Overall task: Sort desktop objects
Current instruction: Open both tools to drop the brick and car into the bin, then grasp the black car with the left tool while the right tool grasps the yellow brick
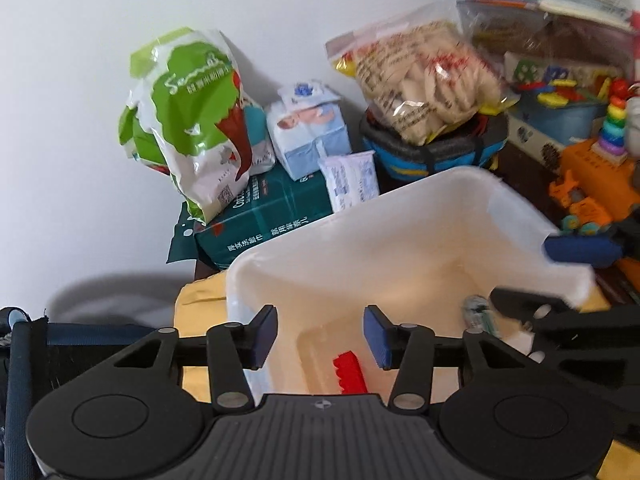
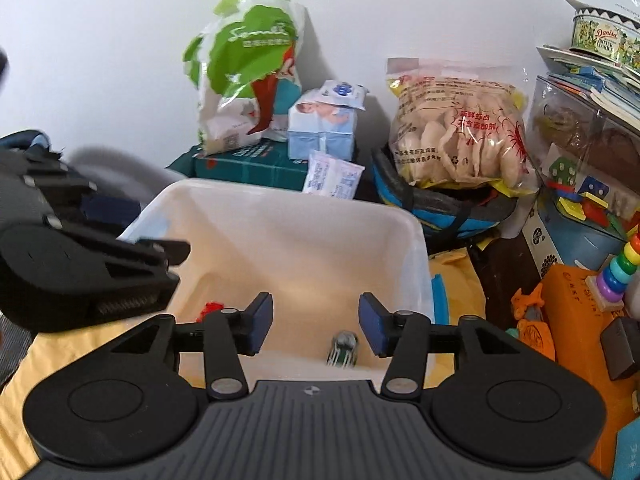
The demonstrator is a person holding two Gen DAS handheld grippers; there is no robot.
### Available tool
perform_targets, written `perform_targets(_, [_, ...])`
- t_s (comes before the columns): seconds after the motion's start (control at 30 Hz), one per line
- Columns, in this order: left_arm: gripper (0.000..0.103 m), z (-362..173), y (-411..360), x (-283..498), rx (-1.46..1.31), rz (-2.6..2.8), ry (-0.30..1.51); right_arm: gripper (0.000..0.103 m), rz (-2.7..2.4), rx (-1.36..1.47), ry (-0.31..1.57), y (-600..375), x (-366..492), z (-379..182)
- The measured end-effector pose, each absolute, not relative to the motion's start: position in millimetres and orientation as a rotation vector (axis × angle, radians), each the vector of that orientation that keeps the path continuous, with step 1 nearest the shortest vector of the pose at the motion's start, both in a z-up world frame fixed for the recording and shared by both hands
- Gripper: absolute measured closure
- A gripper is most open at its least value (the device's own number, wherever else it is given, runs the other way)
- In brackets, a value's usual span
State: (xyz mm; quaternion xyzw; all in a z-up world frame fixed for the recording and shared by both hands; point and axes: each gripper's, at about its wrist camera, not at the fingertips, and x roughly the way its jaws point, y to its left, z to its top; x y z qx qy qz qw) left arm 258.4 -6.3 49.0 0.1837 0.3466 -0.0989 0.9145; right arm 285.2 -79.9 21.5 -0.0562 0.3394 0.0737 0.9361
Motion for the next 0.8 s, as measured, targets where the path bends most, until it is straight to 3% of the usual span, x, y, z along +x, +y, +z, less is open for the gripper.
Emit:
perform_targets(0.07, [0.043,52.1,-4.0,236.8,0.39,-0.22,0.694,0.047,0.158,-0.119,0.686,-83.5,267.2,21.6])
perform_targets(0.13, [0.043,49.9,0.1,209.9,0.402,-0.231,0.682,0.032,0.173,-0.103,0.693,-89.6,246.4,18.7])
perform_targets(0.2, [0.043,42.1,5.3,186.0,0.4,-0.252,0.686,0.025,0.183,-0.071,0.713,-97.0,226.6,11.6])
perform_targets(0.57, [0.042,-49.9,23.0,121.4,0.349,-0.25,0.981,0.031,0.292,-0.12,0.893,-95.2,151.1,-63.9])
perform_targets(0.8, [0.042,-69.3,36.2,94.4,0.347,-0.289,0.991,0.032,0.353,-0.191,0.935,-91.8,128.2,-81.7])
